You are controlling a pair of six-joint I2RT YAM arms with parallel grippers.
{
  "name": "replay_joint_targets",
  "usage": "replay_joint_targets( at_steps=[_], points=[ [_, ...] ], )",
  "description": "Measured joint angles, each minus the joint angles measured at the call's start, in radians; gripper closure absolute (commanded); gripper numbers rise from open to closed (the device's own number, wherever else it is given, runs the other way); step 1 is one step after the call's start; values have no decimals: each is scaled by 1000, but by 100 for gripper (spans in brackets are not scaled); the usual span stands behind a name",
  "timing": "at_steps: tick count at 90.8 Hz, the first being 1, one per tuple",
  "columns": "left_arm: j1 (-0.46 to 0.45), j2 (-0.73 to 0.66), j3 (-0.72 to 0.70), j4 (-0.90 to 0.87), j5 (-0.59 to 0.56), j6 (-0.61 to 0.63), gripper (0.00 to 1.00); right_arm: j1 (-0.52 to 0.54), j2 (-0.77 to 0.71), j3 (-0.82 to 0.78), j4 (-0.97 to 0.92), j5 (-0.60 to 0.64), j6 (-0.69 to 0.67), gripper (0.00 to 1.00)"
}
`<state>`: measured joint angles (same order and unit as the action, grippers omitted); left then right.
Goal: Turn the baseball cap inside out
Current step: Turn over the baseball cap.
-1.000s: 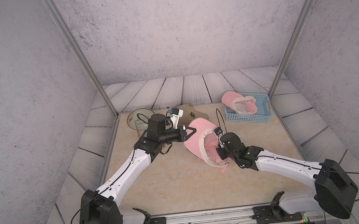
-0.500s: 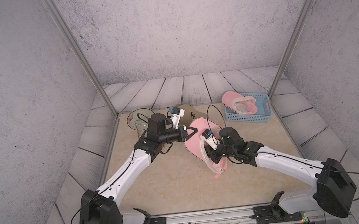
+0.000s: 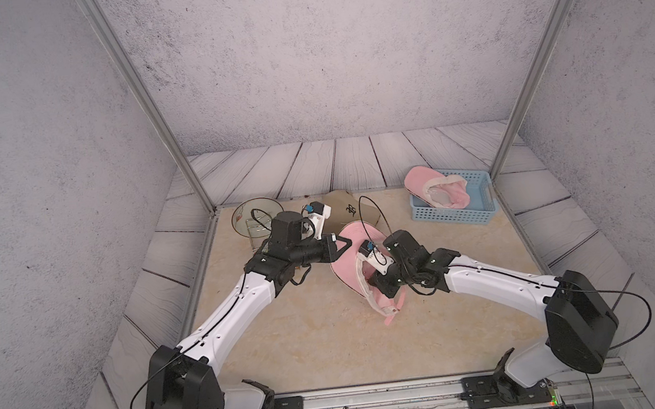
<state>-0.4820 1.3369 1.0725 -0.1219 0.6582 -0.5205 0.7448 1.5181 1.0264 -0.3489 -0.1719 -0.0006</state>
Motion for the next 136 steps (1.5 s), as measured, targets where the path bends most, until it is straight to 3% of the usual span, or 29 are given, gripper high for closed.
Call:
replay_joint_targets(
  at_steps=[26,43,53,74,111,136],
  points=[
    [-16,-64,0,51,65,3,100,-11,56,-6,-82,169,53,93],
    [-16,-65,0,27,37,39,100,-12,48,-7,-82,303,105,93],
    [-16,-67,0,13,28,54,100,-16,-1,-35,-58,309,103,89],
    [-16,-66,9,54,92,49,100,-23,-165,-105,24,88,95,88],
    [-16,-47,11,114,120,16,100,-27,-167,-103,124,-302,129,90],
    [-16,-47,11,93,93,8,100,-37,-135,-98,97,-426,119,90]
  ],
)
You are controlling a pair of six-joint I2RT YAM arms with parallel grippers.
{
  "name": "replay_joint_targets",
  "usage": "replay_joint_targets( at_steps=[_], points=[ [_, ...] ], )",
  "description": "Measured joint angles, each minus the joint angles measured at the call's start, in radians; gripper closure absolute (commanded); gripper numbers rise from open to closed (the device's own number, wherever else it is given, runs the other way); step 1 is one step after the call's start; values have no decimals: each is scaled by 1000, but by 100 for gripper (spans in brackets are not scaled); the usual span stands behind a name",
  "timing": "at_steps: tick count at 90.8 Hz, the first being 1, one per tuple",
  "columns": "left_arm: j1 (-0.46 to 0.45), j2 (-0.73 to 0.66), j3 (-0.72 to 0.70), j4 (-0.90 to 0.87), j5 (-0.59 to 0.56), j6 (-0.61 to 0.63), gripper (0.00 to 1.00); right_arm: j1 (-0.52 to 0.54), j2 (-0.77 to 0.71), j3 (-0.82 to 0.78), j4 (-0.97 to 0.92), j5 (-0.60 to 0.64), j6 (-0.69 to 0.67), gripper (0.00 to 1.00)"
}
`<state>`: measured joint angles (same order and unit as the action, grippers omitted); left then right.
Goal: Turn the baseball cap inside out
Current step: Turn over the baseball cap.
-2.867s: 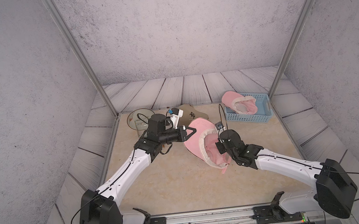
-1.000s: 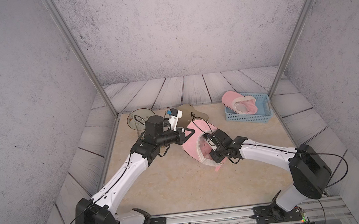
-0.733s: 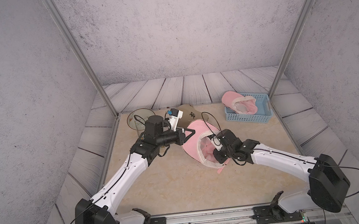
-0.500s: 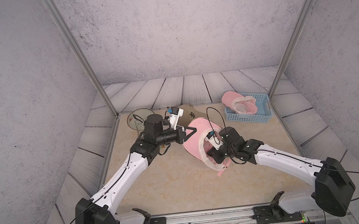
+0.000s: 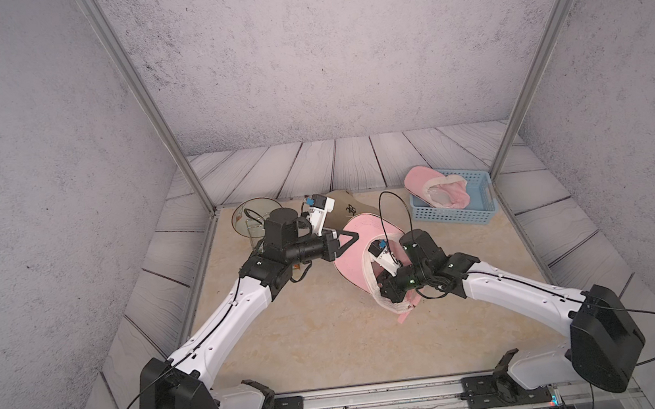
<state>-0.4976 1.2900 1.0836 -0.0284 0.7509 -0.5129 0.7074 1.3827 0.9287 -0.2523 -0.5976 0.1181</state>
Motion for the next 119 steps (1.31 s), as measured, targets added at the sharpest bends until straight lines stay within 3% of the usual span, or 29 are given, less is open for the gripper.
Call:
replay_joint_targets(
  at_steps=[20,34,48,61,82,102,119],
  points=[
    [0,-1,0,-20,-33,-1,100,3,109,60,-127,-17,-70,90],
    [0,-3,-4,-30,-48,5,100,6,116,62,-182,100,-77,89],
    [0,-3,-4,-46,-51,20,100,10,108,63,-192,315,-46,69],
    [0,-3,-4,-61,-48,33,100,9,34,56,-152,406,-25,62],
    [-3,-5,-12,-87,-67,54,100,10,-161,-9,22,416,-25,48],
    [-5,-4,-31,-129,-113,33,100,10,-266,-44,172,354,-60,45],
    [-8,0,-31,-116,-196,-84,100,11,-278,-123,250,250,-130,44]
  ],
)
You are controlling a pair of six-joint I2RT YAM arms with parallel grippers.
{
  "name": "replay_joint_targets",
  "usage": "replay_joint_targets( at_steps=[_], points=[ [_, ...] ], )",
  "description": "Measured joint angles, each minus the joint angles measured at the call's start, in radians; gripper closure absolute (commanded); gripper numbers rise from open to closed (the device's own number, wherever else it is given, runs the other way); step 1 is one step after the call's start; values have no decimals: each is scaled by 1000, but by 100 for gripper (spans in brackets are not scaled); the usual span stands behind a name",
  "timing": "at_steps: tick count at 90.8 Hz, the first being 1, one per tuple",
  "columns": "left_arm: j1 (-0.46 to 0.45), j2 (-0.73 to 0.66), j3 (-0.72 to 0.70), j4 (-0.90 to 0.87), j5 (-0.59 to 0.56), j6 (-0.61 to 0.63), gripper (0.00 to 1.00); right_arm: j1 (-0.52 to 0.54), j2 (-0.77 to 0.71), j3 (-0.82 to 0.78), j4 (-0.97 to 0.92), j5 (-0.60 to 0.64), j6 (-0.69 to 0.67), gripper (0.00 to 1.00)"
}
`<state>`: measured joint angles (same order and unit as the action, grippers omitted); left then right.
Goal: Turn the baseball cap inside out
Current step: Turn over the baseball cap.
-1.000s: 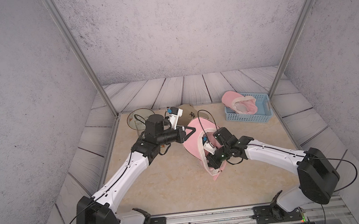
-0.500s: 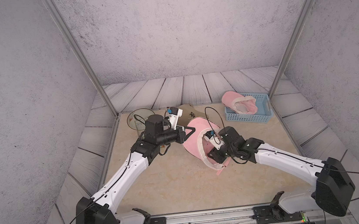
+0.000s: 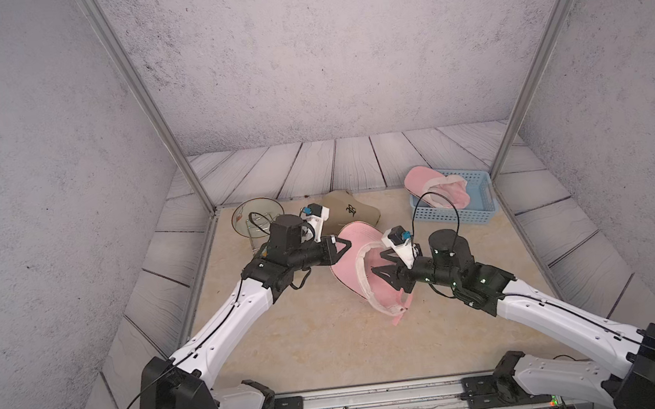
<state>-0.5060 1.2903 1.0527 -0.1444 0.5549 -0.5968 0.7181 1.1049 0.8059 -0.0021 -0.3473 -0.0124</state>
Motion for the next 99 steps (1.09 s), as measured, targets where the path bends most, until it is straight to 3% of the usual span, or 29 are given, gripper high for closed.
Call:
replay_joint_targets(
  at_steps=[32,62,83,99],
  points=[
    [-16,2,0,35,-158,-237,100,36,-38,-105,90,-90,-177,41],
    [-57,19,5,23,-239,-279,100,78,-38,-109,126,-61,-254,41],
    [-121,37,39,-34,-325,-195,100,91,-37,-101,122,18,-209,41],
    [-176,30,66,-55,-389,1,100,89,-37,3,31,155,-82,41]
  ],
)
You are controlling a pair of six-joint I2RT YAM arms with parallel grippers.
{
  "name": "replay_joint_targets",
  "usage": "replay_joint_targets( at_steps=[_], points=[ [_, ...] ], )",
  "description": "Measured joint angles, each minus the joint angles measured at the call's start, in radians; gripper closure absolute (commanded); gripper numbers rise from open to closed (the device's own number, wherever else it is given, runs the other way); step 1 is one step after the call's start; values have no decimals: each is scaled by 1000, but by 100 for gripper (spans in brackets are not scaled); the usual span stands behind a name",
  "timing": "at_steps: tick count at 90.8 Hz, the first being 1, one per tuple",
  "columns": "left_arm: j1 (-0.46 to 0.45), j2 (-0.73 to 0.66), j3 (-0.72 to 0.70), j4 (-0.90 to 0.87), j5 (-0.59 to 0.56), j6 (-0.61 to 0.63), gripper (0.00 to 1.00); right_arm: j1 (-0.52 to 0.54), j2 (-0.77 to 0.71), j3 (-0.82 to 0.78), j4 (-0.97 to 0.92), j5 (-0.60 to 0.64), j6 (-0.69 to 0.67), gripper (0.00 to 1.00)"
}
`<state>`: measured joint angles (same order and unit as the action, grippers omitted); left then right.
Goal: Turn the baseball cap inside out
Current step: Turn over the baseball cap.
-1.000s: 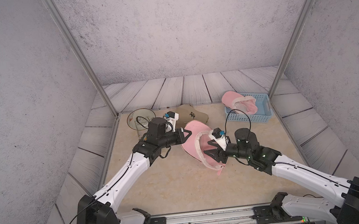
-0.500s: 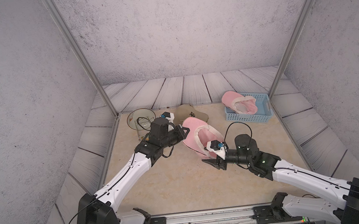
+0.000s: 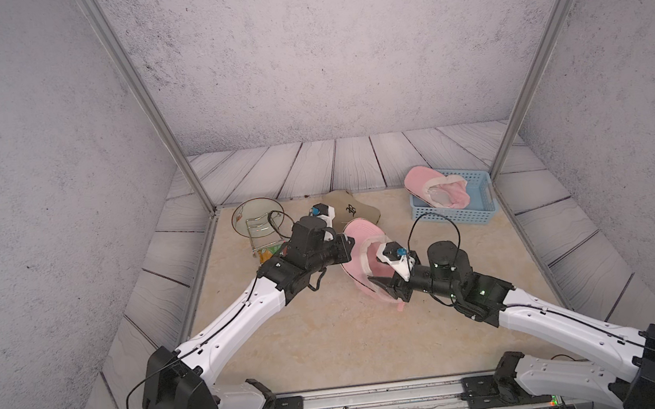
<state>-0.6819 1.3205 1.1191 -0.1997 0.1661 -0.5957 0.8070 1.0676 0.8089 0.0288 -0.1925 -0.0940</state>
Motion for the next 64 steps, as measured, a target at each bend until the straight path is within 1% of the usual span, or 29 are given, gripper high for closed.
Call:
replay_joint_targets(
  at_steps=[11,21,30,43,57,64],
  points=[
    [-35,-29,0,11,-37,185,100,-17,0,123,-92,32,105,41],
    [-60,-53,0,42,-90,364,100,-59,9,222,-161,6,222,41],
    [-73,-67,-16,107,-134,532,100,-126,26,284,-202,-73,336,41],
    [-80,-90,-89,224,-170,754,100,-201,48,325,-237,-195,492,41],
    [-95,-90,-137,296,-170,931,100,-224,57,346,-257,-294,624,41],
    [-107,-90,-154,325,-170,996,100,-240,63,351,-256,-327,682,41]
  ],
)
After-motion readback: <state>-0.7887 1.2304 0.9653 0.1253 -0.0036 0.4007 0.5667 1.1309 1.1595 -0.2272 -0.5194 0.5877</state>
